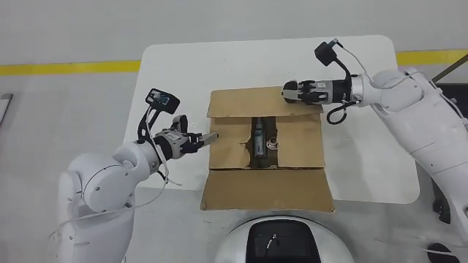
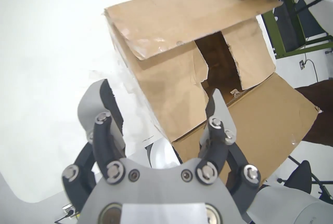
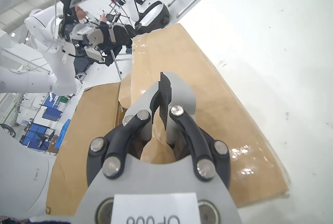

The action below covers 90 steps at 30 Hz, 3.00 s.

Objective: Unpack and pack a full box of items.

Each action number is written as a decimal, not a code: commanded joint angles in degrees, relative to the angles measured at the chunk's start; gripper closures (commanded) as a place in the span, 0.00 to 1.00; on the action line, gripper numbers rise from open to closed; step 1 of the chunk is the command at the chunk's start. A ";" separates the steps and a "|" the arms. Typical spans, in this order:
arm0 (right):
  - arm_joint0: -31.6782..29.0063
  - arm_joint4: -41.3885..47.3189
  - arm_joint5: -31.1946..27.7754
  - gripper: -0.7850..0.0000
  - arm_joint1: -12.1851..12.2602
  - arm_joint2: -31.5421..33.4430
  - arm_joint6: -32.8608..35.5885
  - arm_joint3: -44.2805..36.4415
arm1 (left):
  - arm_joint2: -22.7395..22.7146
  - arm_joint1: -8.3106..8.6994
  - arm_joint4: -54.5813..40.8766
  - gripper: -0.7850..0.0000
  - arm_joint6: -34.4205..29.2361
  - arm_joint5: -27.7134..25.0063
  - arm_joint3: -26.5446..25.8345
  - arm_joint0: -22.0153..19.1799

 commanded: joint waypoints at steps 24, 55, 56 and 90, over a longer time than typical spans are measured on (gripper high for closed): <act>0.73 -8.68 0.57 1.00 -1.19 -4.50 -4.62 -0.78 | -4.23 1.09 1.35 0.00 1.50 -6.24 -4.31 3.96; -1.31 -8.77 0.36 1.00 -0.34 -3.95 -4.80 -3.38 | -12.59 5.17 17.53 0.00 10.16 -34.00 -3.20 29.48; -1.31 -8.69 0.40 1.00 -0.34 -3.98 -4.77 -3.38 | -12.36 5.27 17.50 0.00 10.36 -34.62 -3.61 29.50; 0.36 -8.66 0.86 1.00 0.59 -1.23 -4.28 -7.10 | -0.21 6.15 6.45 0.00 17.85 -15.82 -9.10 15.44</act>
